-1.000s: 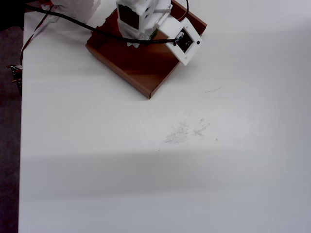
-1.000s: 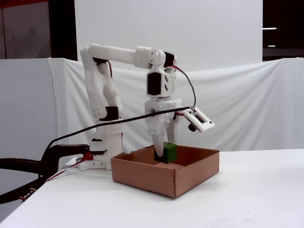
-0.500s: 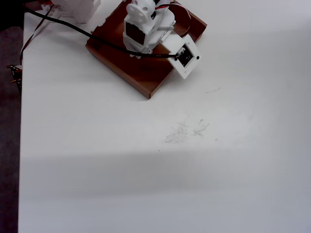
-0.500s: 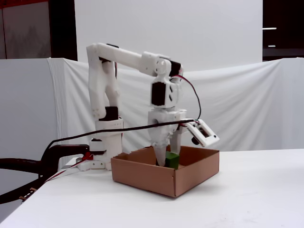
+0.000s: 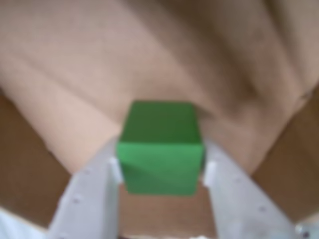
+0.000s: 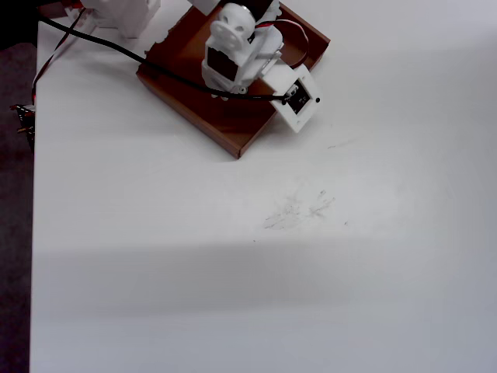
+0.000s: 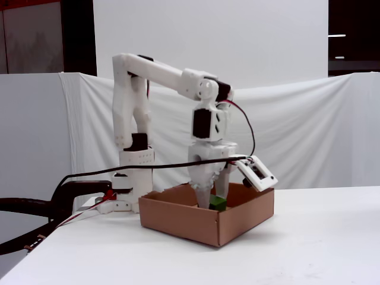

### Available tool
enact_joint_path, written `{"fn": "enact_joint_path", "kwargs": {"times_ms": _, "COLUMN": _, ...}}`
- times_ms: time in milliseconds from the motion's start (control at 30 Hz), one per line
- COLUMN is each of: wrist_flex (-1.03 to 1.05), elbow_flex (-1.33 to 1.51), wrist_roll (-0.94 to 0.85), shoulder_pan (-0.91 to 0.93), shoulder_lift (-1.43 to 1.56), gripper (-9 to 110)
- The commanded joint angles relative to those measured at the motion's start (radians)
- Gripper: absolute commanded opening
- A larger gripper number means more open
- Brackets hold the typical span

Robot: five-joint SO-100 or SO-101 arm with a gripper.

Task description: Grasp a green cube and put it in a box.

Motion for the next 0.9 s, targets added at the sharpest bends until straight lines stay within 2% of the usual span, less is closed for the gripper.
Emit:
{"fn": "enact_joint_path", "kwargs": {"times_ms": 0, "wrist_flex": -0.012, "elbow_flex": -0.051, "wrist_roll": 0.003, "shoulder_pan": 0.0, "shoulder_lift": 0.003, "gripper": 14}}
{"fn": "enact_joint_path", "kwargs": {"times_ms": 533, "wrist_flex": -0.021, "elbow_flex": -0.032, "wrist_roll": 0.003, "shoulder_pan": 0.032, "shoulder_lift": 0.086, "gripper": 22}}
{"fn": "enact_joint_path", "kwargs": {"times_ms": 700, "wrist_flex": -0.02, "elbow_flex": -0.044, "wrist_roll": 0.003, "shoulder_pan": 0.14, "shoulder_lift": 0.238, "gripper": 23}}
{"fn": "enact_joint_path", "kwargs": {"times_ms": 867, "wrist_flex": -0.043, "elbow_flex": -0.012, "wrist_roll": 0.003, "shoulder_pan": 0.357, "shoulder_lift": 0.416, "gripper": 23}}
